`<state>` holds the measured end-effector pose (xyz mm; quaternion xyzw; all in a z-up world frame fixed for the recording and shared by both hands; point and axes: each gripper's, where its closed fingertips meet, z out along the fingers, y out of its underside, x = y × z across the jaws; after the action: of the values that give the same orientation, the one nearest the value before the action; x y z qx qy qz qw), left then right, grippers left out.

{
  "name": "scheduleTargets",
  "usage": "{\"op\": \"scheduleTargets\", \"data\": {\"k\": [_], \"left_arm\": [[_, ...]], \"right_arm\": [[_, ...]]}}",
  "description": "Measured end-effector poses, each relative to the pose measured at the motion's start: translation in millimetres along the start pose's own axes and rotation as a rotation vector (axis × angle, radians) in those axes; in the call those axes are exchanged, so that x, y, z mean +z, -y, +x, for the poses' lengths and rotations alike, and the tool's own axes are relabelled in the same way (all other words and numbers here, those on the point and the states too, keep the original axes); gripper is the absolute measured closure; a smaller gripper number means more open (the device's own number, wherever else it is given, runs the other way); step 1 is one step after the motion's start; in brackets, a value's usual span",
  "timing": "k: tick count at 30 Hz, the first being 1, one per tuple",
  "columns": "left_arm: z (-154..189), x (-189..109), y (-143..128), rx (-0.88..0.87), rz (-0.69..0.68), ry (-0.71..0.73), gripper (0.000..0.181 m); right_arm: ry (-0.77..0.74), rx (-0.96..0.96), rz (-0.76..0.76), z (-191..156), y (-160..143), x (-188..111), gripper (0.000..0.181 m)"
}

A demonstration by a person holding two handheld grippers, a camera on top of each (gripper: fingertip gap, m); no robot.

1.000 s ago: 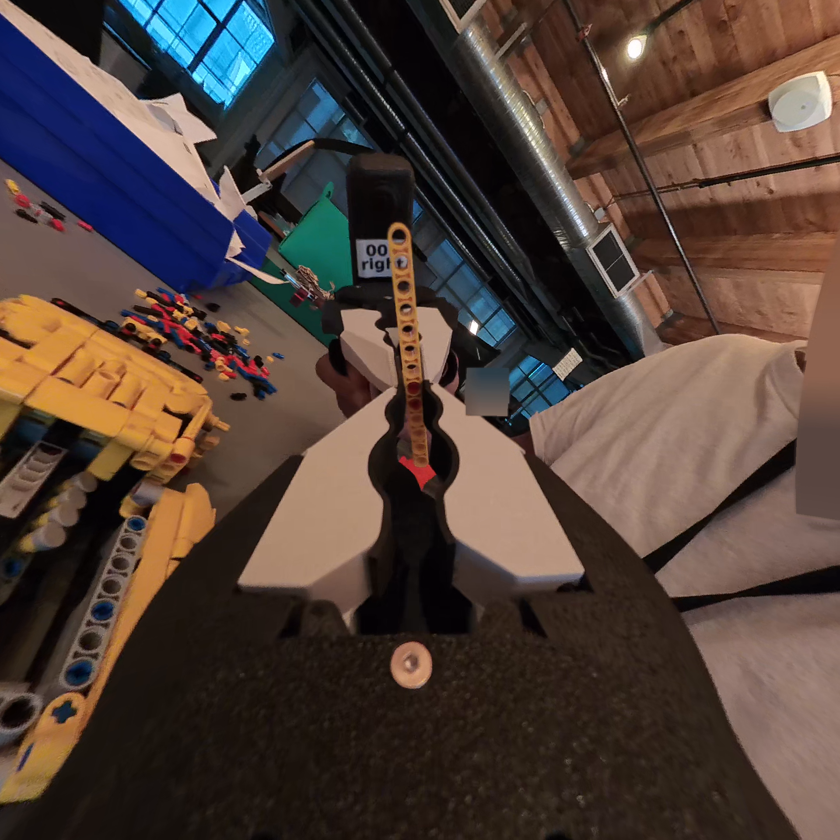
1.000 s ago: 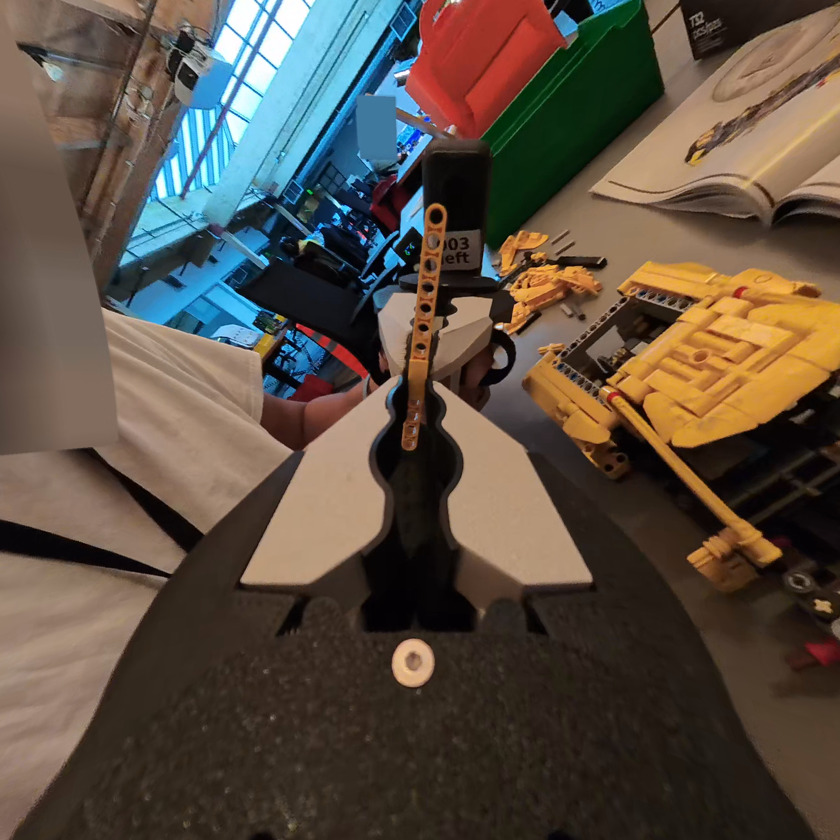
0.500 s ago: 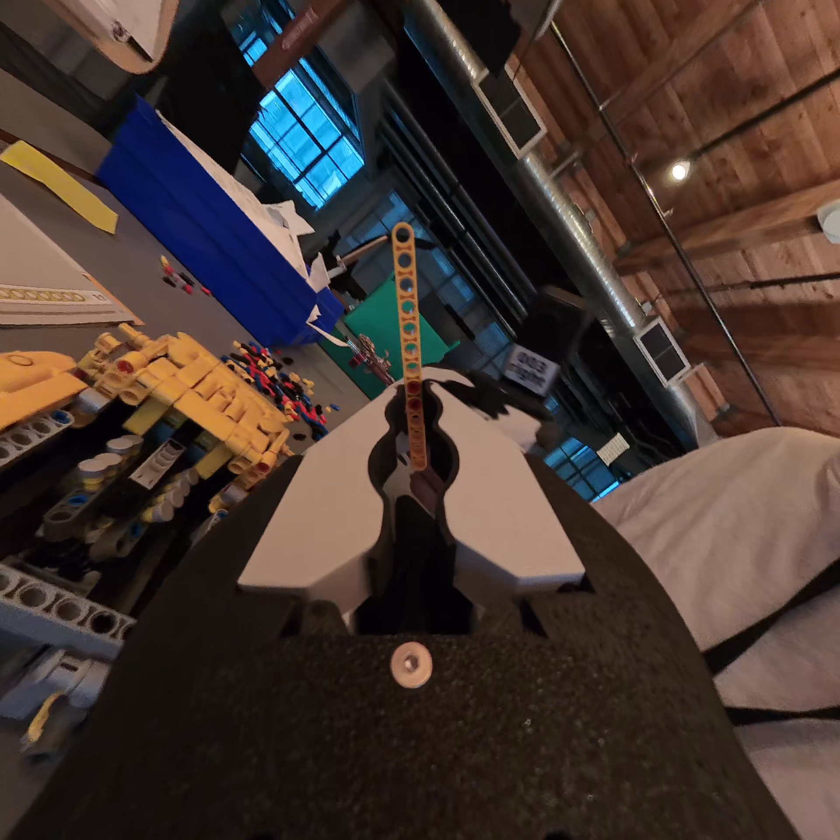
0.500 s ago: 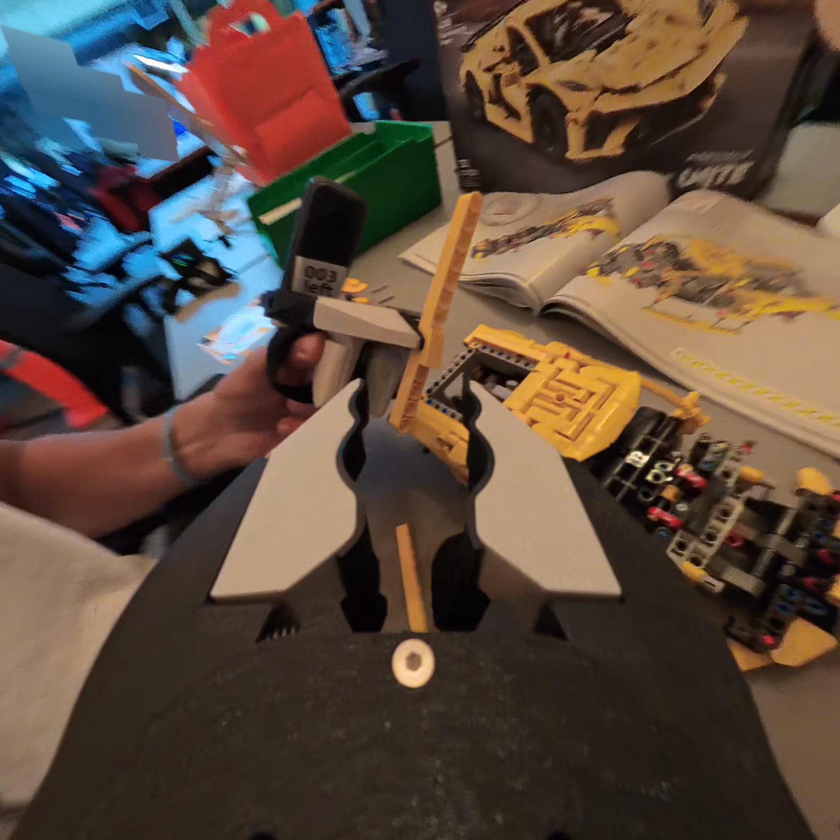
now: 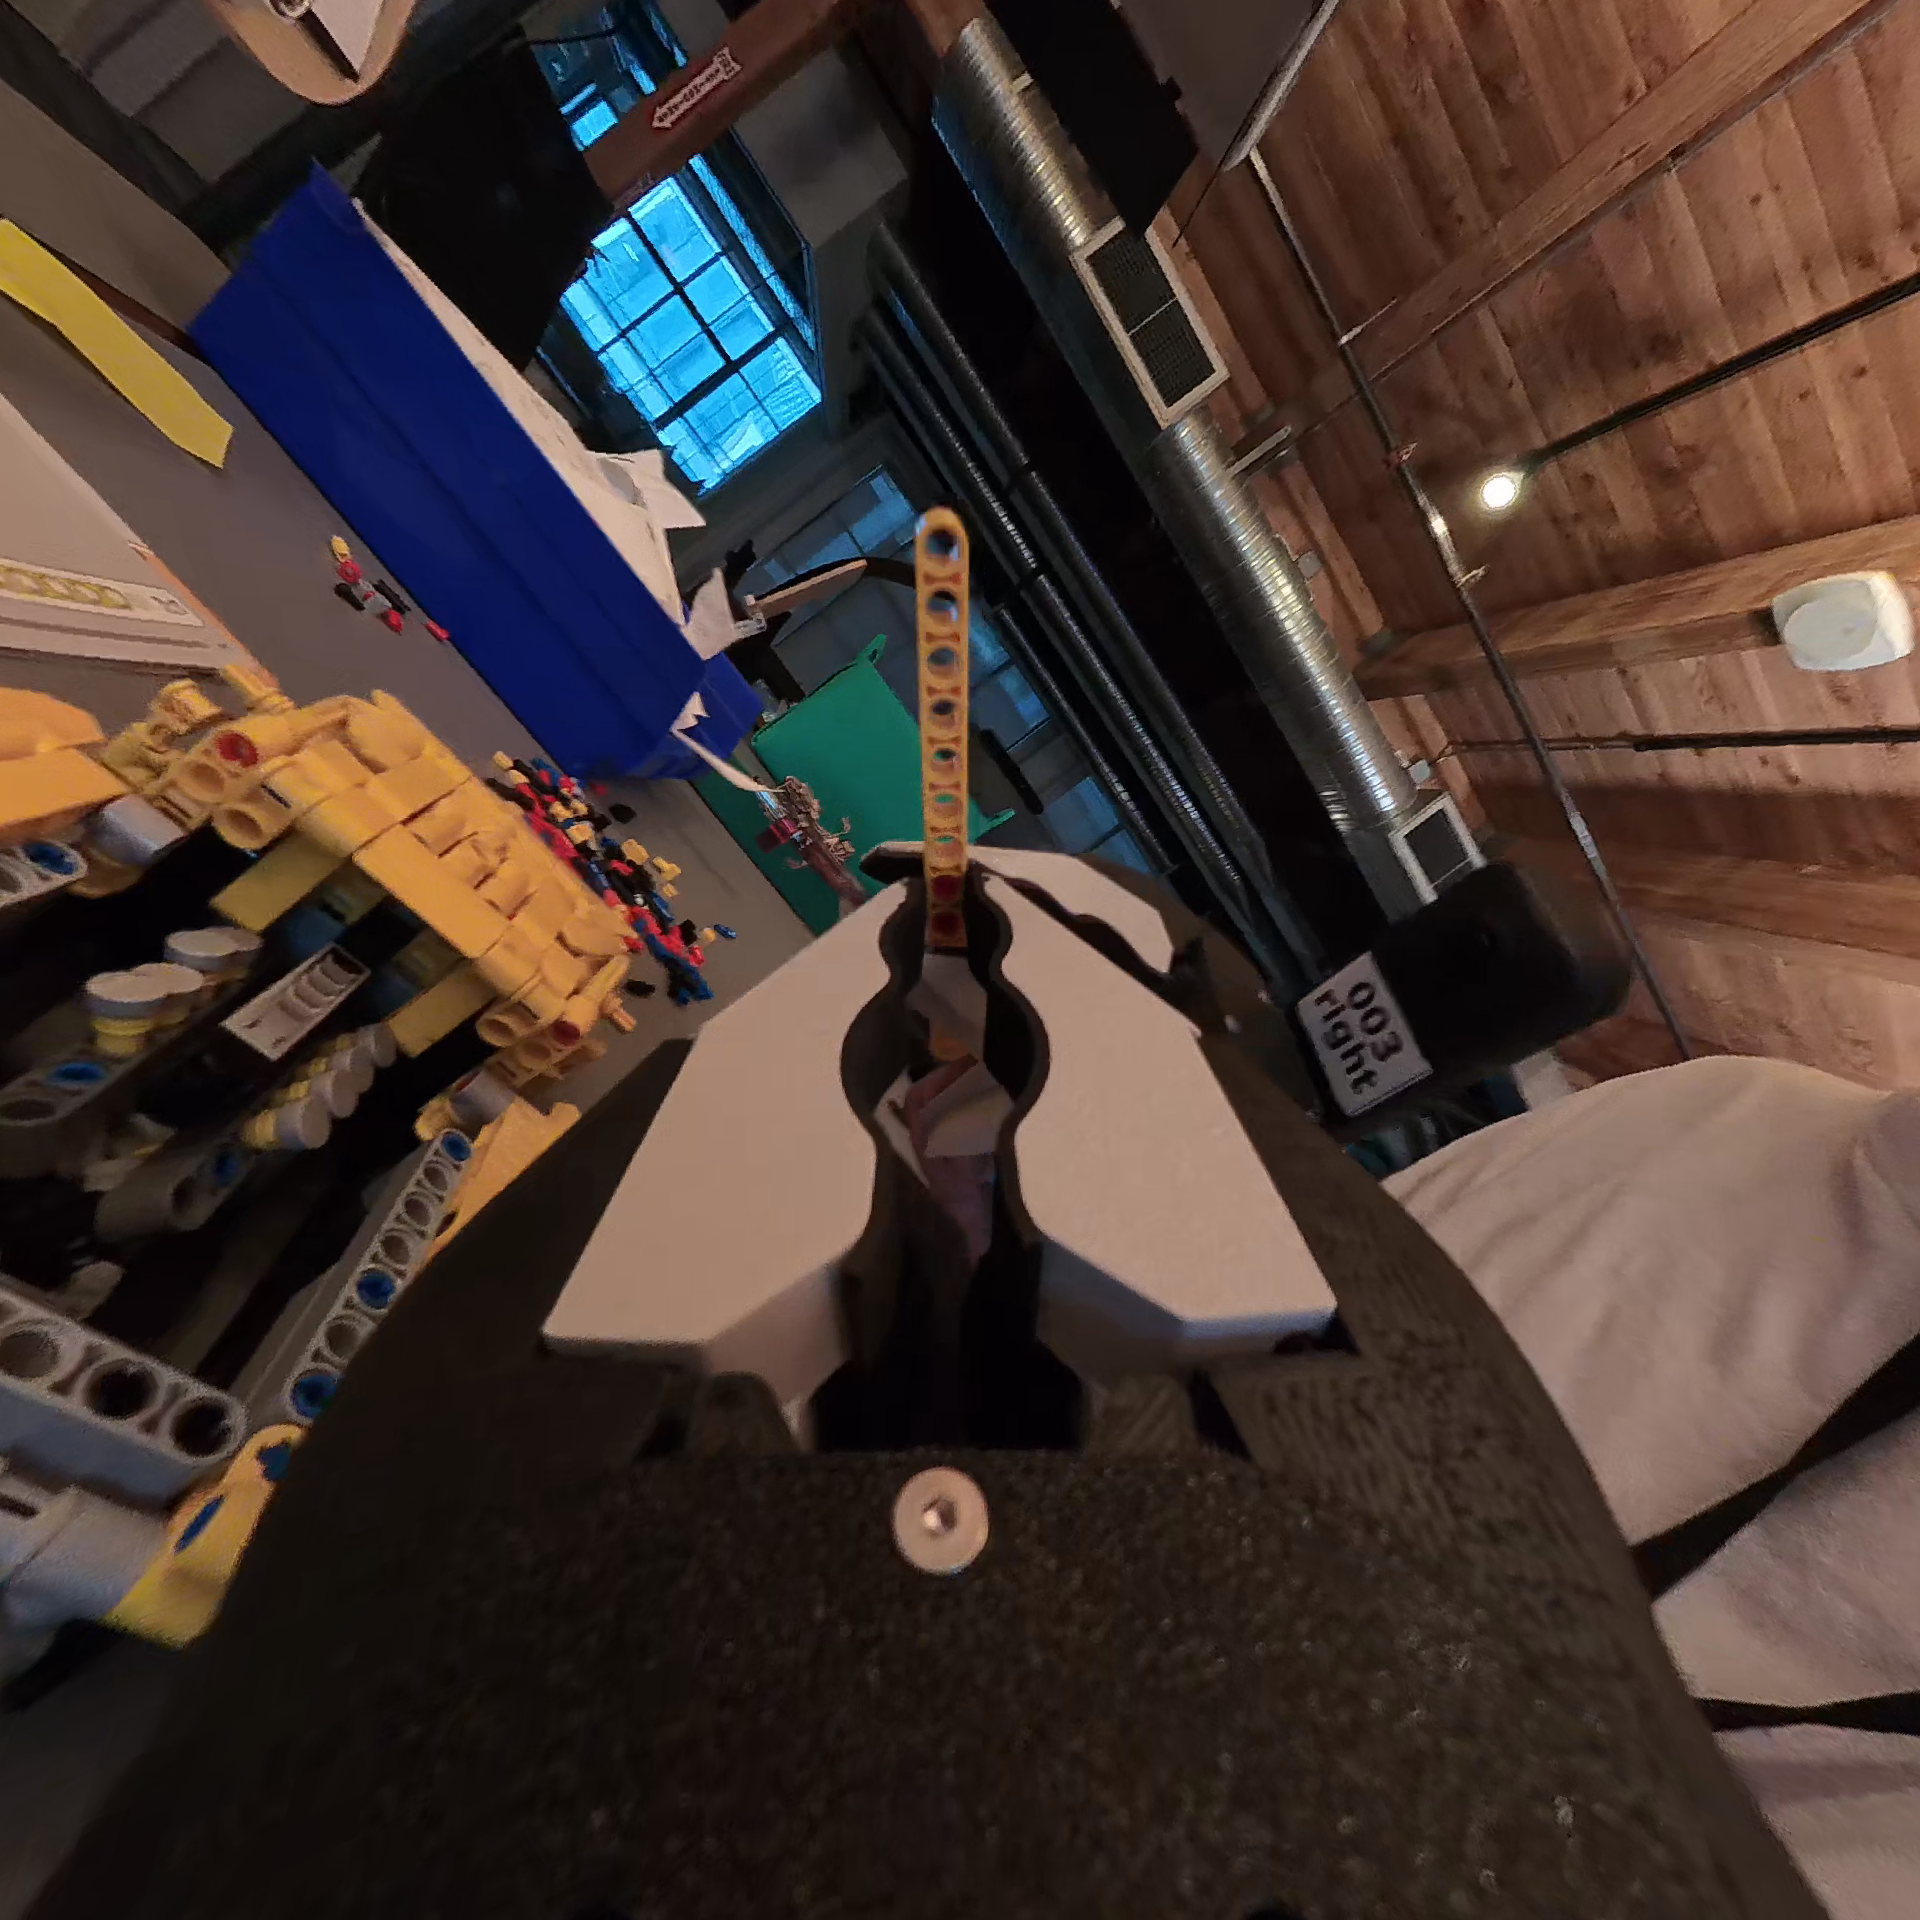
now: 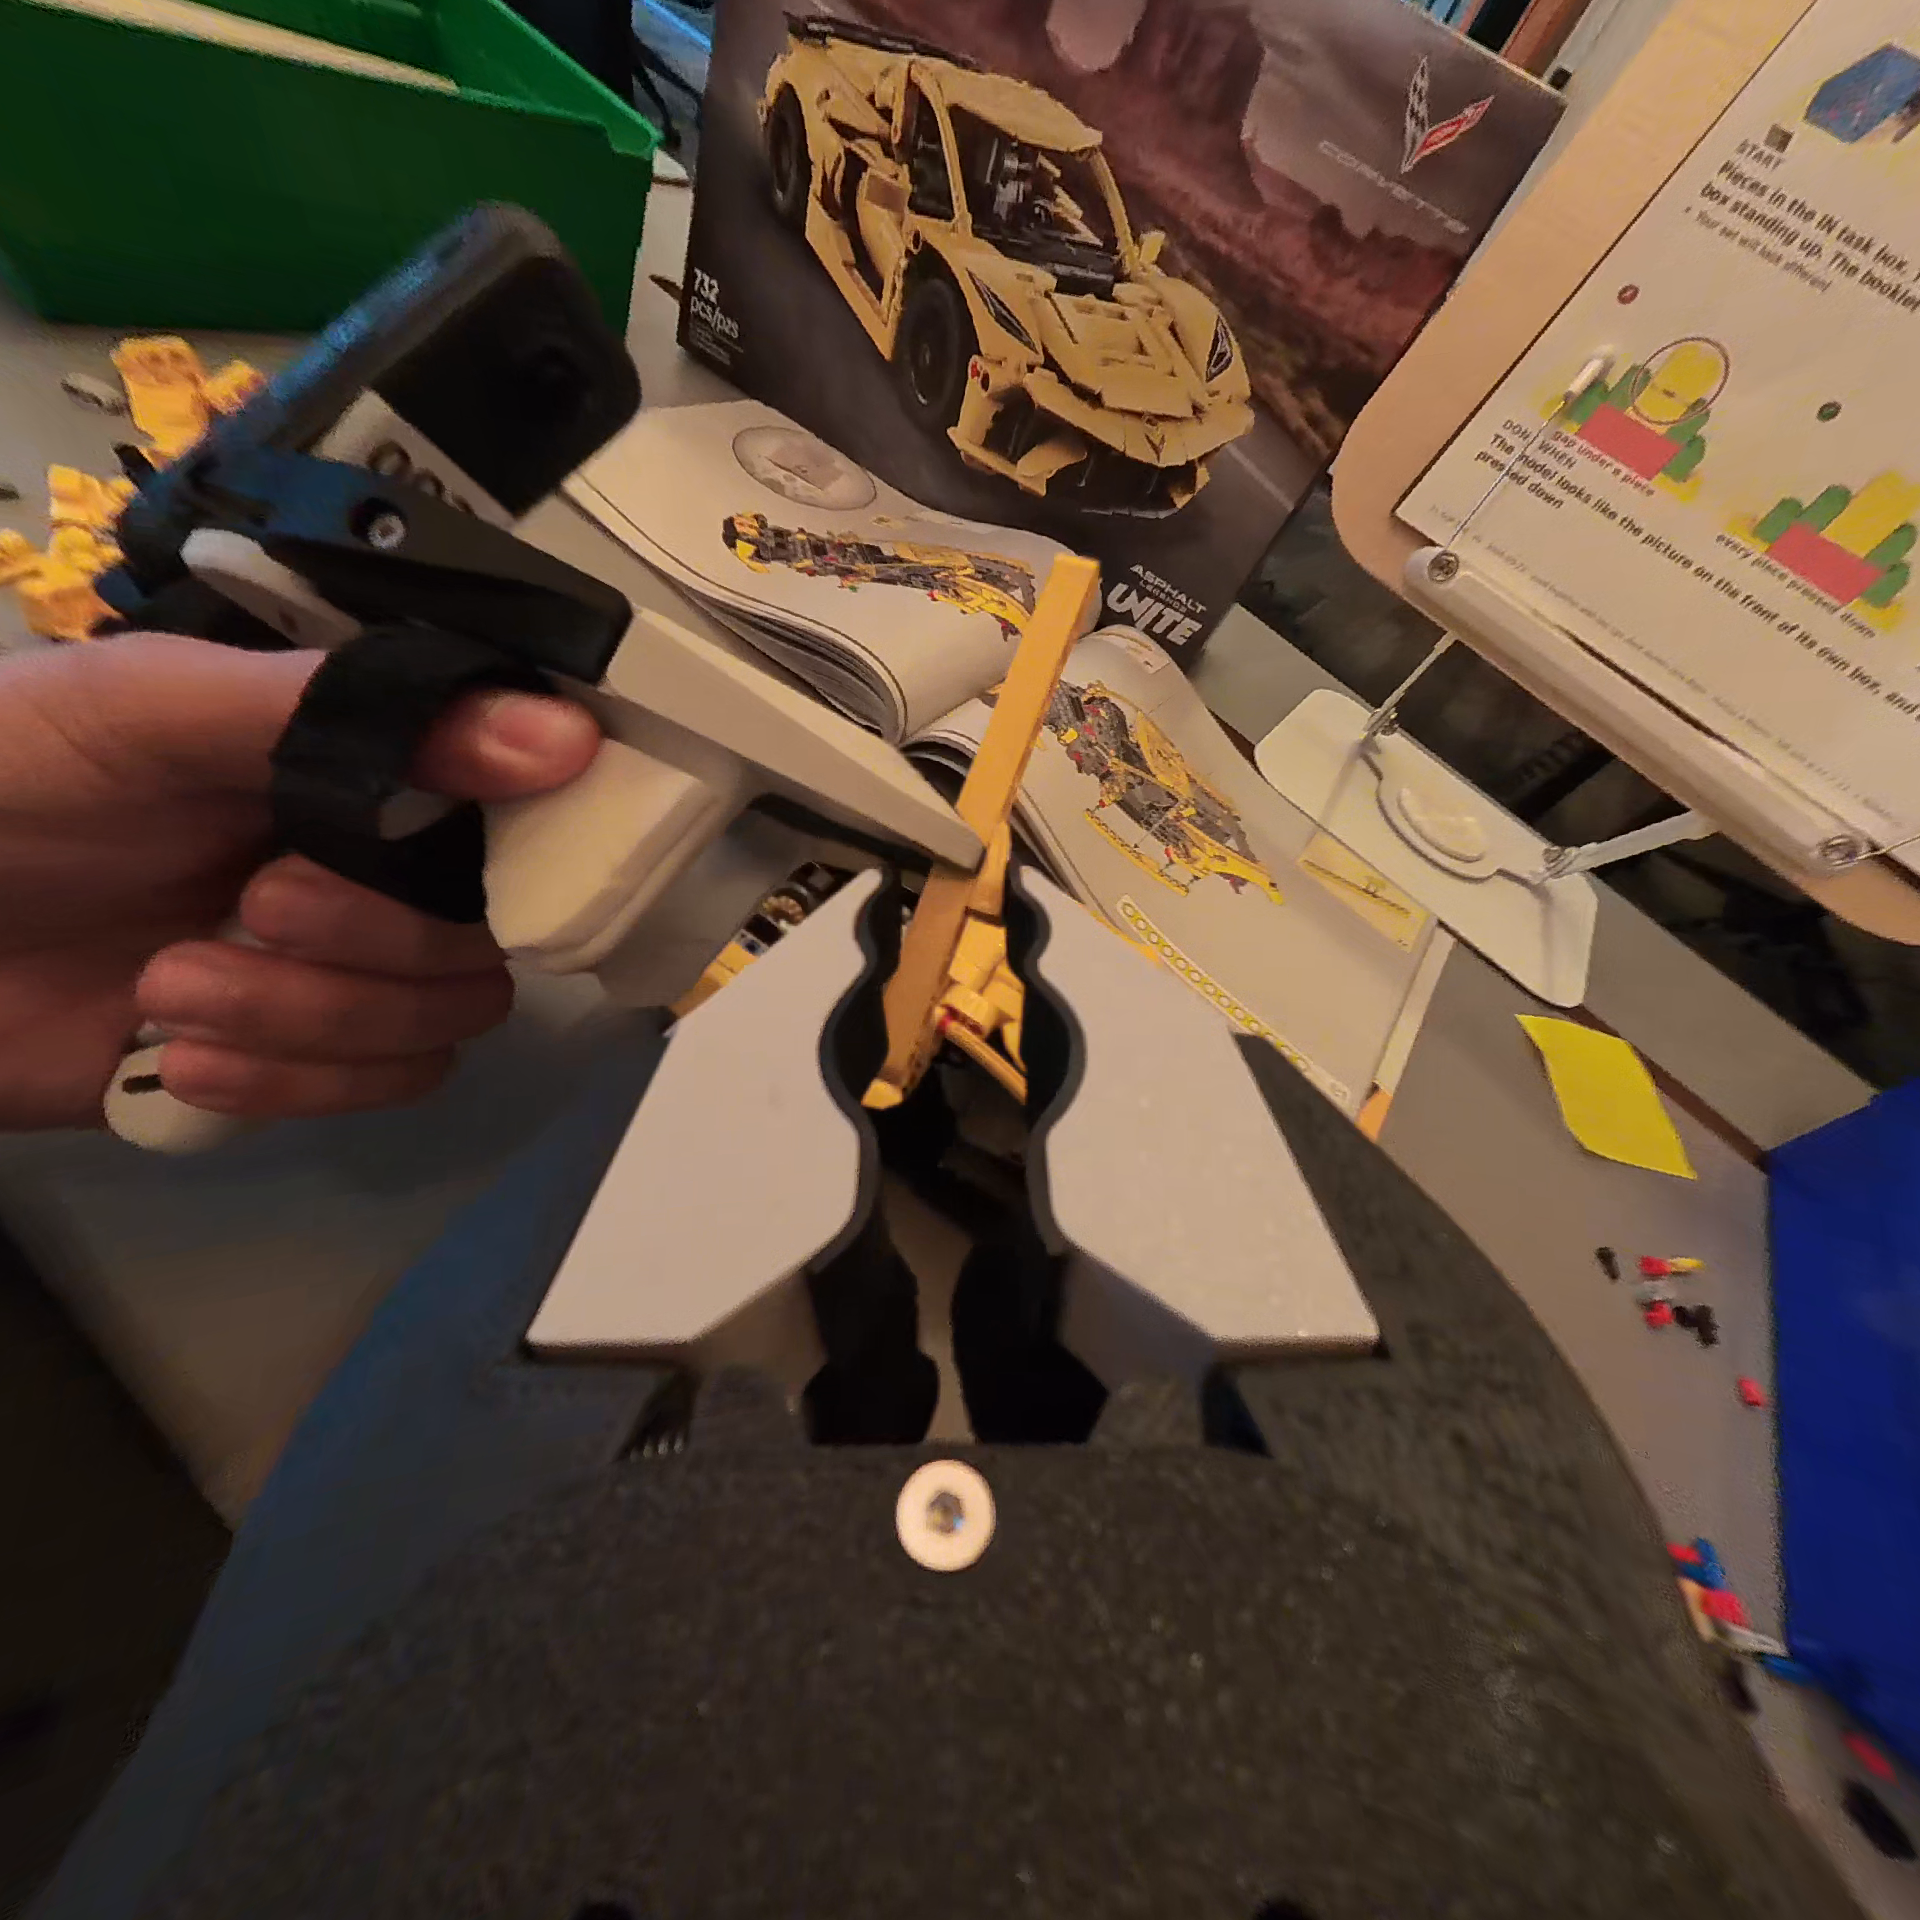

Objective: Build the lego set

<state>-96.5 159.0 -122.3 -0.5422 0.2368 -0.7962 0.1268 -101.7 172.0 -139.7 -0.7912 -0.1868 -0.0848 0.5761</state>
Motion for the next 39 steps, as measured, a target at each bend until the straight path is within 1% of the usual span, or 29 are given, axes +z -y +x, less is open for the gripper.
{"op": "scheduleTargets", "data": {"k": [4, 6, 8, 10, 11, 12, 13, 14, 15, 17, 20, 21, 23, 25, 27, 30, 33, 37, 39], "left_arm": [[-0.1, 0.6, -0.3, 0.045, -0.003, 0.025, 0.174], [-2.4, 0.1, 0.0, 0.052, -0.006, 0.04, 0.174], [-4.4, -0.2, -0.9, 0.082, -0.043, 0.06, 0.174], [-7.7, -0.3, -4.1, 0.14, -0.107, 0.094, 0.174], [-9.9, -0.3, -4.6, 0.163, -0.126, 0.112, 0.17], [-11.4, -0.4, -3.4, 0.172, -0.129, 0.123, 0.162], [-12.0, -0.9, -1.9, 0.167, -0.128, 0.124, 0.161], [-12.8, -1.5, -1.7, 0.158, -0.13, 0.122, 0.17], [-13.5, -2.2, -2.4, 0.151, -0.133, 0.12, 0.174], [-15.0, -1.8, -4.1, 0.143, -0.14, 0.128, 0.174], [-17.1, -2.3, -1.3, 0.175, -0.122, 0.163, 0.174], [-20.8, -4.1, 0.3, 0.185, -0.114, 0.191, 0.174], [-19.5, -5.5, 3.5, 0.174, -0.093, 0.184, 0.174], [-22.5, -6.7, 3.4, 0.174, -0.095, 0.202, 0.174], [-21.6, -7.0, 3.8, 0.166, -0.09, 0.195, 0.174], [-19.6, -5.3, 1.1, 0.162, -0.101, 0.182, 0.174], [-22.1, -5.0, -1.9, 0.176, -0.119, 0.203, 0.174], [-20.4, -5.6, -4.7, 0.188, -0.165, 0.187, 0.174], [-18.9, -7.9, -7.6, 0.217, -0.223, 0.181, 0.174]], "right_arm": [[-0.018, -0.098, -0.045, 2.5, -1.7, 0.7, 0.165], [0.001, -0.121, -0.059, 2.6, -3.4, 2.7, 0.166], [0.036, -0.13, -0.052, 2.2, -4.5, 4.0, 0.166], [0.081, -0.154, -0.055, 1.1, -8.4, 4.4, 0.166], [0.103, -0.177, -0.064, 1.2, -11.9, 4.4, 0.166], [0.12, -0.206, -0.076, 1.7, -15.8, 4.0, 0.166], [0.137, -0.242, -0.082, 1.5, -19.2, 3.5, 0.166], [0.146, -0.271, -0.088, 1.8, -22.2, 2.9, 0.166], [0.187, -0.295, -0.082, -3.2, -23.3, 1.2, 0.165], [0.196, -0.325, -0.09, -2.4, -25.7, 0.7, 0.165], [0.158, -0.309, -0.085, 0.3, -22.6, 2.0, 0.166], [0.13, -0.312, -0.059, 0.6, -17.4, 1.1, 0.167], [0.076, -0.326, -0.012, 0.4, -8.6, -1.0, 0.17], [0.052, -0.361, -0.036, -0.3, -11.4, 2.1, 0.17], [0.049, -0.362, -0.023, -0.8, -10.2, 2.3, 0.17], [0.057, -0.356, -0.025, -1.2, -10.3, 2.1, 0.17], [0.073, -0.371, -0.053, -2.1, -14.7, 3.4, 0.171], [0.186, -0.324, -0.073, -3.6, -15.4, 1.1, 0.171], [0.222, -0.38, -0.056, -5.7, -16.1, -1.0, 0.171]]}}
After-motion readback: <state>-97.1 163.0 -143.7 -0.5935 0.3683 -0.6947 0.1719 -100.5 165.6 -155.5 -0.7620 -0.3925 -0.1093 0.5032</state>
